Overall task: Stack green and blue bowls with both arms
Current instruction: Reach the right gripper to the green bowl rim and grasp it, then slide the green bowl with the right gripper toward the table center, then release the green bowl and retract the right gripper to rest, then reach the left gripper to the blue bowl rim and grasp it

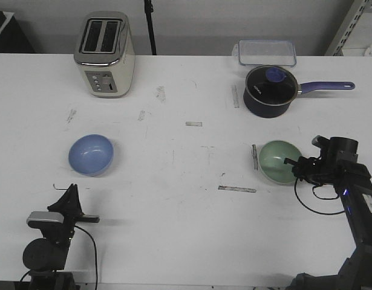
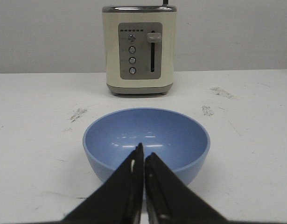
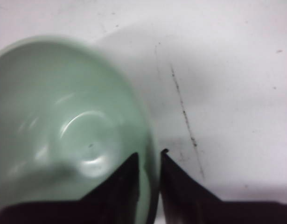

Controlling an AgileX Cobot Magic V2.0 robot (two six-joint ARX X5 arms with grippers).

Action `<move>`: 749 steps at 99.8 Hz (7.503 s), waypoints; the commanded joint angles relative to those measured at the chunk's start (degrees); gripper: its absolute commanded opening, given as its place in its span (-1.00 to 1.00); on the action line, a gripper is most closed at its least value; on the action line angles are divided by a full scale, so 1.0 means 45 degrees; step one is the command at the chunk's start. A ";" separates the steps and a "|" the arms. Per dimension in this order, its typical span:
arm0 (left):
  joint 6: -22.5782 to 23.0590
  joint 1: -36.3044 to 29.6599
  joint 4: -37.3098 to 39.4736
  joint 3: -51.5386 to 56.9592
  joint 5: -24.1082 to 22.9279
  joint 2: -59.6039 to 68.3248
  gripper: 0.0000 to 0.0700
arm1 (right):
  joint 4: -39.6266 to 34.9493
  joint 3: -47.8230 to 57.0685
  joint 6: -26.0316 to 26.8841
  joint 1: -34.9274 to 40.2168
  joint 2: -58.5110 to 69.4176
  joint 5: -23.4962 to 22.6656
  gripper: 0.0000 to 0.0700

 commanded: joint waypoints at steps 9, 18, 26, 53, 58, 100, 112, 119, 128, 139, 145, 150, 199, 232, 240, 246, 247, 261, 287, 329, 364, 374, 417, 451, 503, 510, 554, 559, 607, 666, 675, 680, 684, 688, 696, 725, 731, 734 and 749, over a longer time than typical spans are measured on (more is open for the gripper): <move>0.0068 0.0015 0.0185 -0.0287 -0.0039 -0.0024 -1.00 | 0.0282 0.0073 0.0393 0.0010 0.0219 0.0034 -0.98; 0.0068 0.0015 0.0180 -0.0287 -0.0039 -0.0024 -1.00 | 0.0282 0.0078 0.0520 0.0010 0.0219 0.0019 -0.98; 0.0068 0.0015 0.0180 -0.0287 -0.0039 -0.0024 -1.00 | 0.0277 0.0078 0.0646 0.0015 0.0199 -0.0121 -0.98; 0.0068 0.0015 0.0180 -0.0287 -0.0039 -0.0024 -1.00 | 0.0160 0.0097 0.1515 0.0126 -0.0151 -0.1438 -0.98; 0.0068 0.0015 0.0180 -0.0287 -0.0039 -0.0024 -1.00 | 0.0107 0.0102 0.1583 0.0223 -0.0248 -0.1409 -0.98; 0.0068 0.0015 0.0180 -0.0287 -0.0039 -0.0024 -1.00 | -0.0481 0.0160 0.2977 0.3337 -0.0408 0.0617 -0.98; 0.0068 0.0015 0.0180 -0.0287 -0.0039 -0.0024 -1.00 | -0.0491 0.0282 0.3517 0.4527 -0.0403 0.1195 -0.98; 0.0068 0.0015 0.0180 -0.0287 -0.0039 -0.0024 -1.00 | -0.0559 0.0476 0.3920 0.5333 -0.0403 0.1783 -0.98; 0.0068 0.0015 0.0180 -0.0287 -0.0039 -0.0024 -1.00 | -0.0612 0.0869 0.4473 0.6271 -0.0393 0.2492 -0.98; 0.0068 0.0015 0.0180 -0.0287 -0.0039 -0.0024 -1.00 | -0.0928 0.1622 0.5163 0.7067 -0.0194 0.2992 -0.98; 0.0068 0.0015 0.0180 -0.0287 -0.0039 -0.0024 -1.00 | -0.1093 0.2098 0.5430 0.7436 0.0078 0.3104 -0.98; 0.0068 0.0015 0.0180 -0.0287 -0.0039 -0.0024 -1.00 | -0.1205 0.2472 0.5605 0.7713 0.0325 0.3269 -0.98; 0.0068 0.0015 0.0180 -0.0287 -0.0039 -0.0024 -1.00 | -0.1588 0.5867 0.6339 0.9544 0.3842 0.3060 -0.98; 0.0068 0.0015 0.0180 -0.0287 -0.0039 -0.0024 -1.00 | -0.1175 0.5746 0.6246 0.9544 0.4133 0.3026 -0.98; 0.0068 0.0015 0.0180 -0.0287 -0.0039 -0.0024 -0.99 | -0.0947 0.5615 0.6251 0.9539 0.4153 0.2934 -0.98; 0.0068 0.0015 0.0180 -0.0287 -0.0039 -0.0024 -1.00 | -0.0967 0.5600 0.6246 0.9539 0.4231 0.2934 -0.98; 0.0068 0.0015 0.0185 -0.0287 -0.0039 -0.0024 -1.00 | -0.0976 0.5595 0.6246 0.9539 0.4240 0.2934 -0.98; 0.0068 0.0015 0.0185 -0.0287 -0.0039 -0.0024 -1.00 | -0.0962 0.5474 0.6246 0.9549 0.4299 0.2934 -0.98; 0.0068 0.0015 0.0180 -0.0287 -0.0039 -0.0024 -1.00 | -0.0869 0.5270 0.6256 0.9588 0.4556 0.2555 -0.97; 0.0068 0.0015 0.0180 -0.0287 -0.0034 -0.0024 -1.00 | -0.0738 0.5270 0.6091 0.9656 0.4333 0.2929 -0.15; 0.0068 0.0015 0.0185 -0.0287 -0.0039 -0.0024 -1.00 | -0.0243 0.5270 0.3876 0.9413 0.2759 0.3376 0.21; 0.0068 0.0015 0.0180 -0.0287 -0.0039 -0.0024 -1.00 | -0.0155 0.5246 0.2399 0.9248 0.2181 0.3390 0.21; 0.0068 0.0015 0.0180 -0.0287 -0.0034 -0.0024 -1.00 | 0.4284 0.1175 -0.1486 0.7184 -0.1894 0.4677 -0.44; 0.0068 0.0015 0.0185 -0.0287 -0.0039 -0.0024 -0.99 | 0.7305 -0.3419 -0.1948 0.4711 -0.5960 0.4619 -0.96; 0.0068 0.0015 0.0185 -0.0287 -0.0039 -0.0024 -1.00 | 0.6577 -0.6989 -0.1904 0.3643 -1.2862 0.4609 -0.96; 0.0068 0.0015 0.0185 -0.0287 -0.0039 -0.0024 -1.00 | 0.6110 -0.6989 -0.1904 0.3643 -1.3619 0.4609 -0.96; 0.0068 0.0015 0.0185 -0.0287 -0.0039 -0.0024 -1.00 | 0.5605 -0.6989 -0.1909 0.3653 -1.6563 0.4614 -0.96; 0.0068 0.0015 0.0180 -0.0287 -0.0039 -0.0024 -0.99 | 0.5654 -0.6989 -0.1909 0.3653 -1.6660 0.4614 -0.96; 0.0058 0.0015 0.0189 -0.0287 -0.0039 -0.0024 -1.00 | 0.5765 -0.6989 -0.1909 0.3653 -1.6713 0.4609 -0.96; -0.0879 0.0015 0.0680 0.2293 -0.0039 0.1239 -1.00 | 0.5765 -0.6989 -0.1909 0.3653 -1.6713 0.4609 -0.96; -0.0384 0.0015 0.0568 0.3274 -0.0039 0.2113 -1.00 | 0.5765 -0.6989 -0.1909 0.3653 -1.6713 0.4609 -0.96; -0.0243 0.0010 0.0364 0.3881 -0.0034 0.2691 -1.00 | 0.5765 -0.6989 -0.1909 0.3653 -1.6713 0.4609 -0.96; -0.0219 0.0010 0.0155 0.4371 -0.0029 0.3167 -1.00 | 0.5770 -0.6989 -0.1909 0.3653 -1.6713 0.4609 -0.96; -0.0214 0.0010 -0.0068 0.4857 -0.0029 0.3653 -1.00 | 0.5765 -0.6989 -0.1909 0.3653 -1.6713 0.4609 -0.96; 0.0039 0.0010 -0.0491 0.5765 -0.0029 0.4614 -1.00 | 0.5770 -0.6989 -0.1909 0.3653 -1.6713 0.4609 -0.96; 0.0782 0.0010 -0.1904 0.8301 -0.0034 0.7835 -1.00 | 0.5765 -0.6989 -0.1909 0.3653 -1.6713 0.4609 -0.96; 0.0782 0.0010 -0.2501 0.8801 -0.0034 0.8490 -1.00 | 0.5770 -0.6989 -0.1909 0.3653 -1.6713 0.4609 -0.96; 0.0777 0.0010 -0.2827 0.9034 -0.0034 0.8811 -1.00 | 0.5765 -0.6989 -0.1909 0.3653 -1.6713 0.4609 -0.96; 0.0719 0.0000 -0.3949 0.9889 0.0131 1.0302 -0.99 | 0.5765 -0.6989 -0.1909 0.3653 -1.6713 0.4609 -0.96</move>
